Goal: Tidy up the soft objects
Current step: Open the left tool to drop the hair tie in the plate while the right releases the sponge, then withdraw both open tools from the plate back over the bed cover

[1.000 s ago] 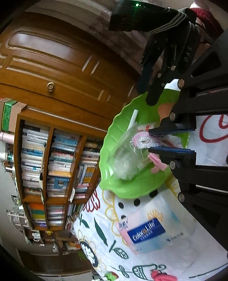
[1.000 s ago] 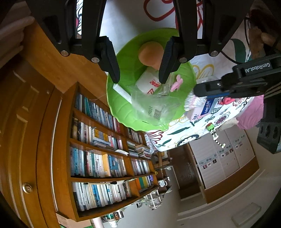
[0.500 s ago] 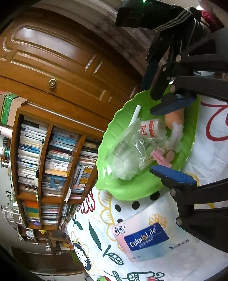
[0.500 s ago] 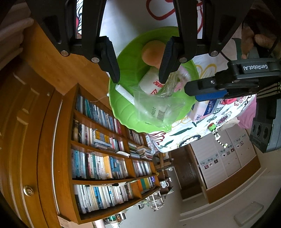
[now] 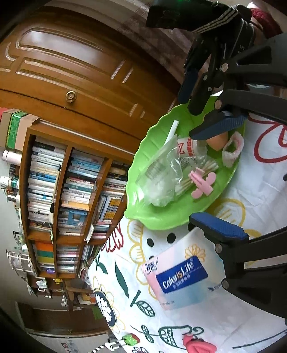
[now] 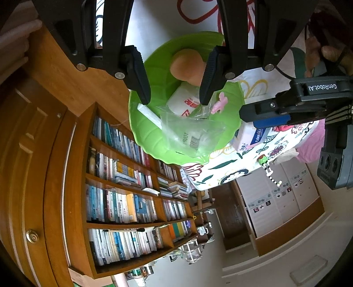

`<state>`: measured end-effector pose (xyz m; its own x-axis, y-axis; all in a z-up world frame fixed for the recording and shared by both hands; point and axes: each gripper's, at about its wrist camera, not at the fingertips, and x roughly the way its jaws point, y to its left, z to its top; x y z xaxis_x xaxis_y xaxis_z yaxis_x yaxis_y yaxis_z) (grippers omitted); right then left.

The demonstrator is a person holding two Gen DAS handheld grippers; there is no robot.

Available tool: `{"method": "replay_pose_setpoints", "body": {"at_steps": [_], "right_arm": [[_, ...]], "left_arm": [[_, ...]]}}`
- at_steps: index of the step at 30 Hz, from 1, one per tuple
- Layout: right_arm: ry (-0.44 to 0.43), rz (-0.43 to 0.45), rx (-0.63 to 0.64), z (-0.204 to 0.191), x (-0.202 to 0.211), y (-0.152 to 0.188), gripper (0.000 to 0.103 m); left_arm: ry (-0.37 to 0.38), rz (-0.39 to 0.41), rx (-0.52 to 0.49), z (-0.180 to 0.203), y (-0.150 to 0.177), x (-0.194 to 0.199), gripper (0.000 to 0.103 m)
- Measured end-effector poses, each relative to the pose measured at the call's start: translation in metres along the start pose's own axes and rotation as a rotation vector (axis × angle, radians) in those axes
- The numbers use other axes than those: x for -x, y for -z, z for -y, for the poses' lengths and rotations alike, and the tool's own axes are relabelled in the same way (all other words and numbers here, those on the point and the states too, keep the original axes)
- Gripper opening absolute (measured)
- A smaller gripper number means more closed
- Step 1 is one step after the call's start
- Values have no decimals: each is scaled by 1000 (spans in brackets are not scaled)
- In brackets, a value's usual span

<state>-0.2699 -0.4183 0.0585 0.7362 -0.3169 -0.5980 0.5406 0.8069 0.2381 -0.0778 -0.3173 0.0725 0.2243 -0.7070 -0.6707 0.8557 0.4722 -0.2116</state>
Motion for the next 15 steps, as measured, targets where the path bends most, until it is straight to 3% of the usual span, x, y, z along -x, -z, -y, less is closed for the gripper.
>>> {"method": "replay_pose_setpoints", "body": {"at_steps": [15], "right_arm": [[-58, 24, 35, -28, 0, -14, 49]], "left_arm": [[-62, 33, 58, -30, 8, 22, 78]]}}
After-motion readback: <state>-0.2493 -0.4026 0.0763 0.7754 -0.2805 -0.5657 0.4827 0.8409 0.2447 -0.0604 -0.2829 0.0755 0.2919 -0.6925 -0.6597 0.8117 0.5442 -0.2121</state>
